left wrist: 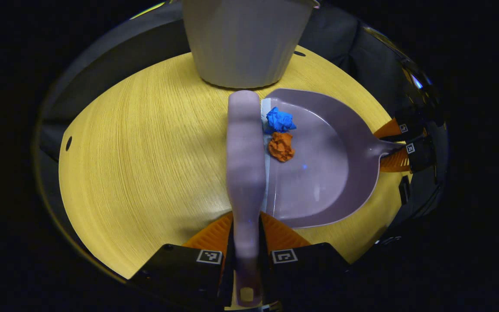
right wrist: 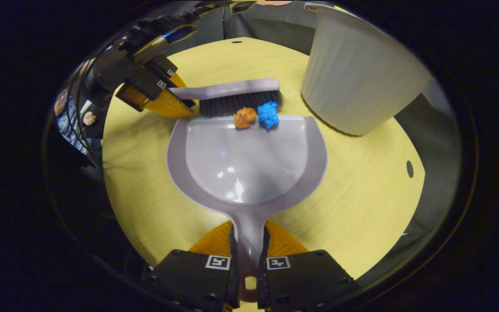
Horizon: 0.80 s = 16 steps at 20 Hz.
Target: Pick up the small broom and dustpan from the desktop, sweep the trash into the dustpan with the broom, and then empty the trash into the garbage bin.
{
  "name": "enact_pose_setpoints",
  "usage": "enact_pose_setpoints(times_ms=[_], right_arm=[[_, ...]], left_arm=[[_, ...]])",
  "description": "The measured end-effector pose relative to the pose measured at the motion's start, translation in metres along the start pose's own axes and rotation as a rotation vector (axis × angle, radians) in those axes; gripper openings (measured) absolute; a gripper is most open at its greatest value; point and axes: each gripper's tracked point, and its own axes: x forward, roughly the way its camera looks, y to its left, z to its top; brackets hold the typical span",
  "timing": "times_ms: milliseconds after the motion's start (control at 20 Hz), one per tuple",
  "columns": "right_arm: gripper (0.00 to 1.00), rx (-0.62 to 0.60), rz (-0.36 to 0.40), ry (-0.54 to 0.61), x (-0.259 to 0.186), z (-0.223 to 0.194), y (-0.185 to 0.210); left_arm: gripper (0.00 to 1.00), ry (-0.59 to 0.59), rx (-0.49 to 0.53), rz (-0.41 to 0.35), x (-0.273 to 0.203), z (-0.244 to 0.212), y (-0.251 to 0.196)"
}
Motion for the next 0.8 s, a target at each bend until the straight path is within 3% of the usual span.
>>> enact_pose_setpoints(times_ms=[200,400,800], right_arm=[[0.15,0.01,0.002,-0.015,0.001,-0.003,0.0],[0.15,0.052,0.007,-0.045,0.001,-0.005,0.0],[0.15,0.184,-0.021,-0.09,-0.002,0.0,0.008]], left_arm=[[0.27,0.005,0.0,-0.015,-0.003,-0.002,-0.001],[0.27,0.015,-0.135,0.019,-0.004,-0.015,0.014],[0.28,0.054,-0.304,0.107,-0.013,-0.066,0.051]])
